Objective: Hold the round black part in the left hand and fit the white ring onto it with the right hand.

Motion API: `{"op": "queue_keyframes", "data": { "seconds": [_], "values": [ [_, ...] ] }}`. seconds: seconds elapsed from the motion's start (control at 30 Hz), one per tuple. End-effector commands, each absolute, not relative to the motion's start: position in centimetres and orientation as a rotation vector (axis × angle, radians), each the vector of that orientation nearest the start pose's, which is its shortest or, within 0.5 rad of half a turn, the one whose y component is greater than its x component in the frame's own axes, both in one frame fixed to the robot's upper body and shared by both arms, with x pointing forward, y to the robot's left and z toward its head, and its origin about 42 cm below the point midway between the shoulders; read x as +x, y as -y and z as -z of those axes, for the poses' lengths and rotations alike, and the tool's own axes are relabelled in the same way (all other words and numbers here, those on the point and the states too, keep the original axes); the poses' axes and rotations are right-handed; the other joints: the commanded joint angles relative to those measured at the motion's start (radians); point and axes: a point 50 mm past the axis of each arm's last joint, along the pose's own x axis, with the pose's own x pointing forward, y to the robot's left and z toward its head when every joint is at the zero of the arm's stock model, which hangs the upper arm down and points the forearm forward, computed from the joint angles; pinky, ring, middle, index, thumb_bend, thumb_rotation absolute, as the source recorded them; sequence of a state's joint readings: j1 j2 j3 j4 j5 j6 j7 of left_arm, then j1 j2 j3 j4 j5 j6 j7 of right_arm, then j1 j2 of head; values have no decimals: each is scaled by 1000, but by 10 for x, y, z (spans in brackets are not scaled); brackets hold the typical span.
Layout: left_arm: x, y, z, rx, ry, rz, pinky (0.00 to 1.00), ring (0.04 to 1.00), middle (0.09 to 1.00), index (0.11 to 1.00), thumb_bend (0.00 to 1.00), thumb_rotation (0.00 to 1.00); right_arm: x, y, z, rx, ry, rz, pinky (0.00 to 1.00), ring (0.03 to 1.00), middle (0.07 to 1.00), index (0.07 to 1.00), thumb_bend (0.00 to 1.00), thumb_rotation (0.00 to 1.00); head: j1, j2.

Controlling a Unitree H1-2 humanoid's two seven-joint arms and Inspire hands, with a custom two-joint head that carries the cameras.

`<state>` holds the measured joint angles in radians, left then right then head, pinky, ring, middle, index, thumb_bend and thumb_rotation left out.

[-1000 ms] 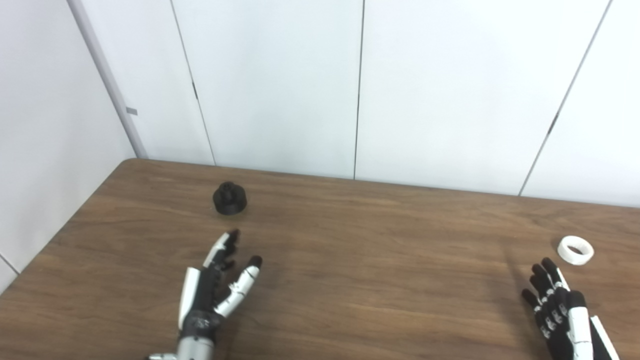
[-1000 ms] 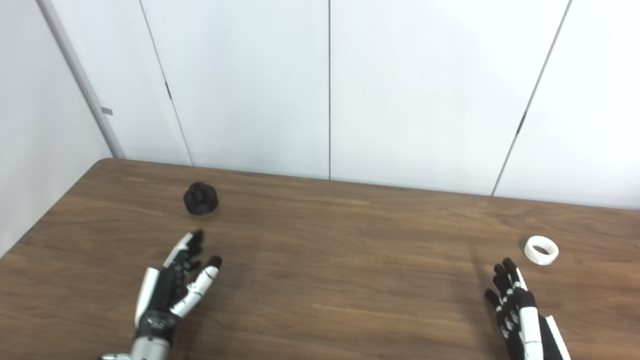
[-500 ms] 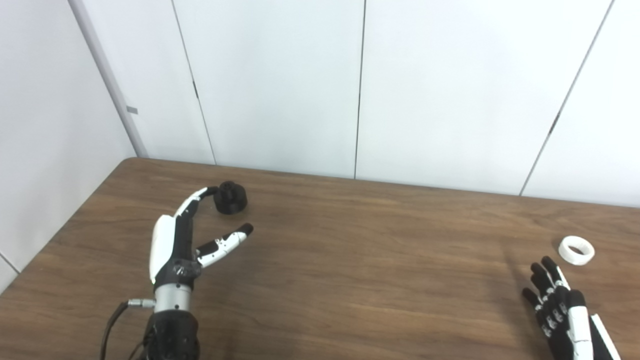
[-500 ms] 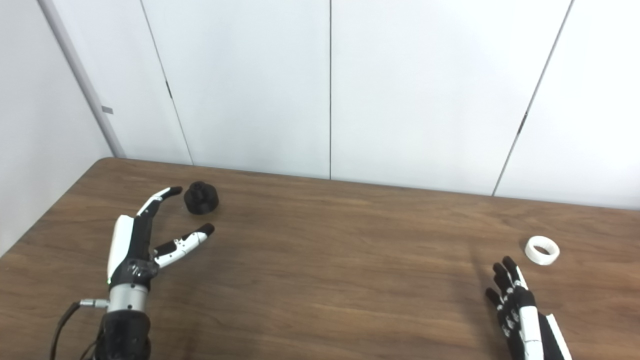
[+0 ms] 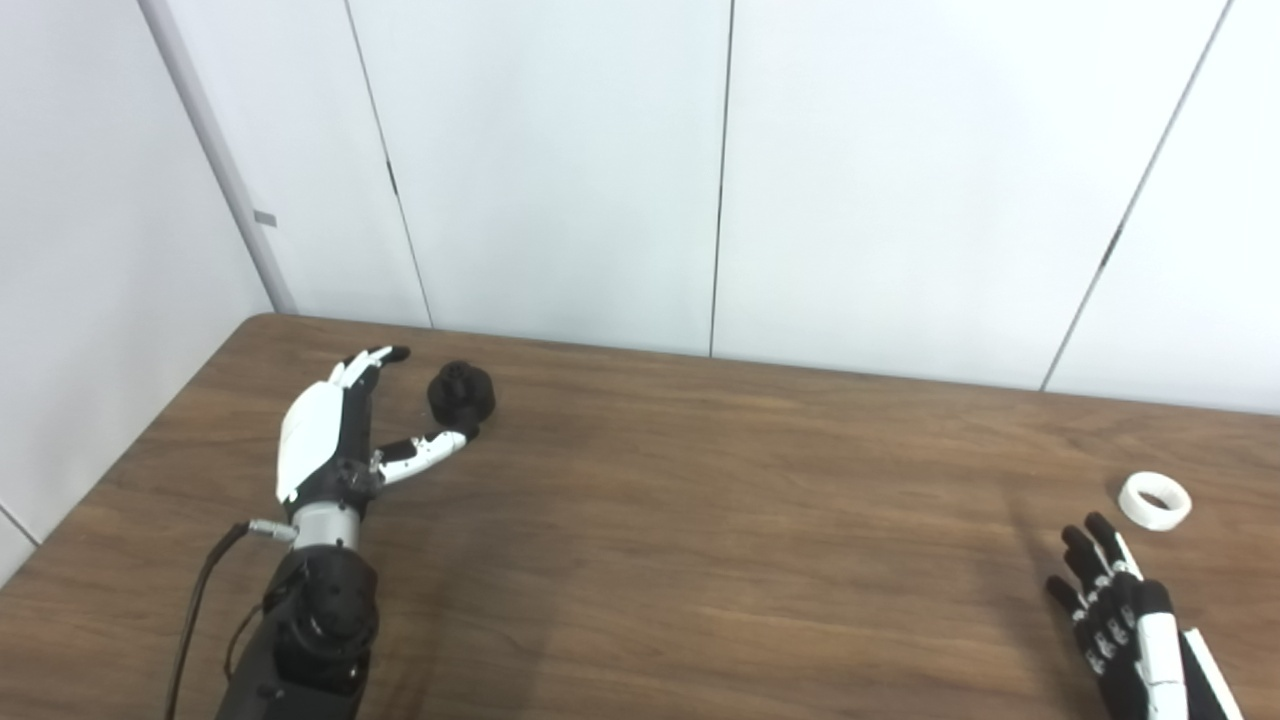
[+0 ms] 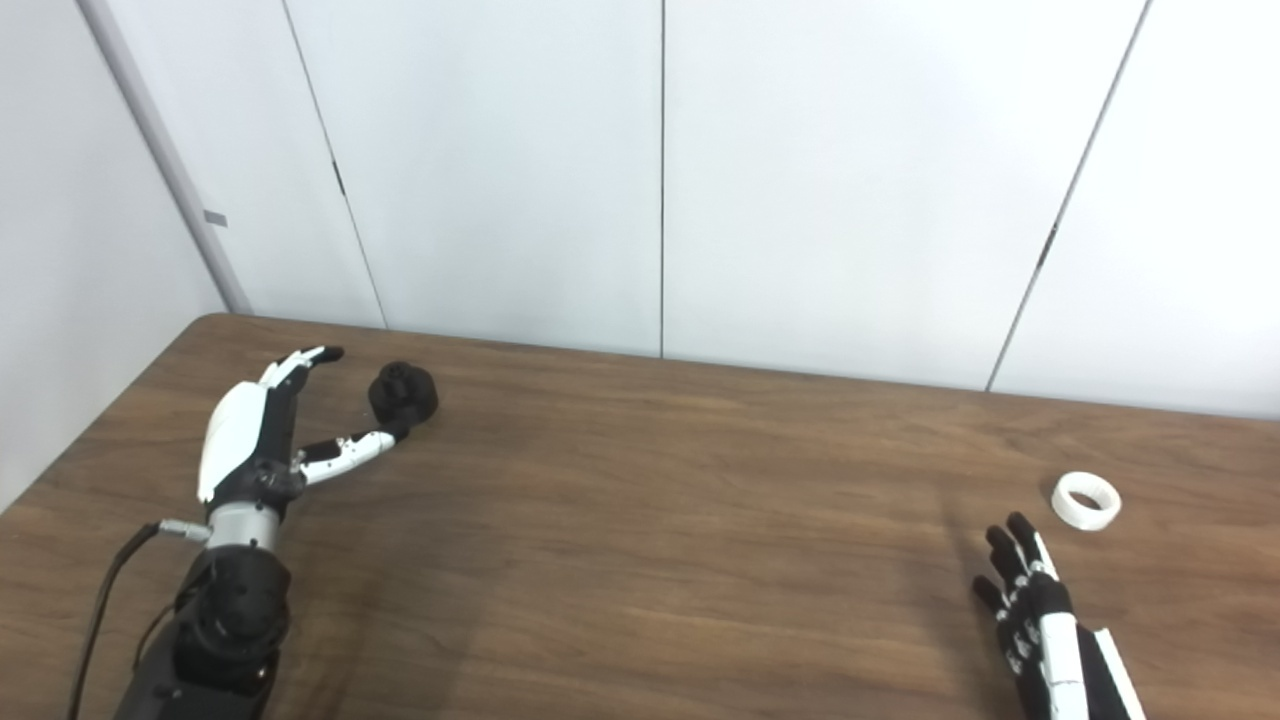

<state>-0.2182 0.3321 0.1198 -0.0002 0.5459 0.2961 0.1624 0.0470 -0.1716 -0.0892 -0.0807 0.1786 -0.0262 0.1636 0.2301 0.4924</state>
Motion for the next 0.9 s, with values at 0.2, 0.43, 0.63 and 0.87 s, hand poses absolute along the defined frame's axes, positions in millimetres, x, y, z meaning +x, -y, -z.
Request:
{"op": "queue_keyframes", "data": {
  "seconds": [0.2, 0.43, 0.63, 0.87],
  "values": [
    [390, -359, -209, 907, -11, -448, 1000, 1000, 972, 897, 941, 370, 256, 281, -104, 10, 41, -75, 1000, 1000, 974, 982, 597, 1000, -1, 10],
    [417, -363, -210, 952, -97, -414, 1000, 1000, 982, 889, 963, 371, 252, 281, -106, 7, 35, -75, 1000, 1000, 971, 981, 607, 1000, -8, 13],
    [435, -366, -208, 951, -135, -413, 1000, 1000, 972, 864, 958, 356, 249, 281, -107, -1, 30, -71, 1000, 1000, 970, 981, 607, 1000, -16, 19],
    [448, -367, -201, 991, -167, -425, 1000, 1000, 979, 854, 945, 367, 247, 279, -108, 3, 35, -70, 1000, 1000, 971, 985, 599, 1000, -28, 25]
  ]
}}
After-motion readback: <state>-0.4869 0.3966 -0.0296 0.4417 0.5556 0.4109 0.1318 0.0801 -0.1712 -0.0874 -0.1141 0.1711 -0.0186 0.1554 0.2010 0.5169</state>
